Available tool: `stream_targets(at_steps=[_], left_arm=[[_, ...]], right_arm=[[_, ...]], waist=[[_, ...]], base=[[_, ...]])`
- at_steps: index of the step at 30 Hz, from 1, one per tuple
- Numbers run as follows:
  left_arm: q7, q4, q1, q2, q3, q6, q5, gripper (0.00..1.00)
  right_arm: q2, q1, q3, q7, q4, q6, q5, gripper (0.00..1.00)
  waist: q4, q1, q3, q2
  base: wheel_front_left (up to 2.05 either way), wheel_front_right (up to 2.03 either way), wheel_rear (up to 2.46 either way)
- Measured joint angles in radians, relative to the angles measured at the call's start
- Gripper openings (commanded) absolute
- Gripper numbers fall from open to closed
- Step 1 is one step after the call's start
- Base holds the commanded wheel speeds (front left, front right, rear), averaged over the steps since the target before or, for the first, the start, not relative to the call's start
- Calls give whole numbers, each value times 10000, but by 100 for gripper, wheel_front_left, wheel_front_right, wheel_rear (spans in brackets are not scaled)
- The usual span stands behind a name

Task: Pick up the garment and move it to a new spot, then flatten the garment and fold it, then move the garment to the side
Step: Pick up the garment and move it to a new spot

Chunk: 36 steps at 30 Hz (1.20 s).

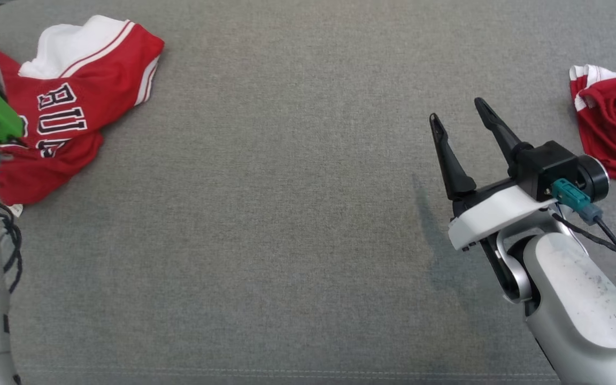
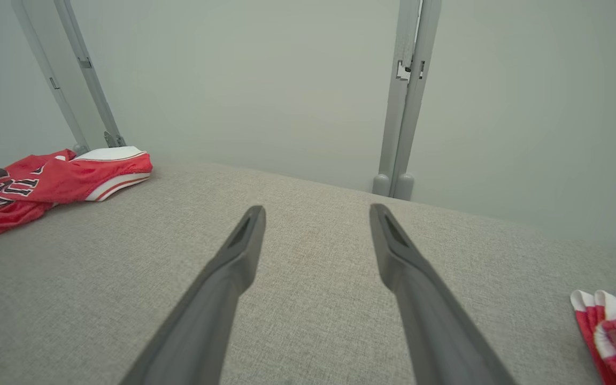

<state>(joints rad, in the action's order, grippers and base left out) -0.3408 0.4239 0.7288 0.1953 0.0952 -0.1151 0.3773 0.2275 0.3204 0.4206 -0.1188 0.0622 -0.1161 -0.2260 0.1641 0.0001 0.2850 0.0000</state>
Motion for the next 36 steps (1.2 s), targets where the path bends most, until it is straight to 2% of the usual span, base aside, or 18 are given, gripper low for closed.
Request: stream_targets(at_steps=[5,17,36], left_arm=[[-376,173,763,240,571,-40,326,100],[-815,1273,1505,282,646,-40,345,100],[-796,2579,1837,410,1012,-42,148,100]], right_arm=[[136,291,-113,163,-424,0,73,100],[518,665,-566,186,-736,-4,150,100],[589,821,-554,360,-991,-2,169,100]], waist=[[-386,0,730,0],[-890,1,2218,0],[-1115,0,2941,0]], base=[[0,0,0],[0,0,0],[0,0,0]])
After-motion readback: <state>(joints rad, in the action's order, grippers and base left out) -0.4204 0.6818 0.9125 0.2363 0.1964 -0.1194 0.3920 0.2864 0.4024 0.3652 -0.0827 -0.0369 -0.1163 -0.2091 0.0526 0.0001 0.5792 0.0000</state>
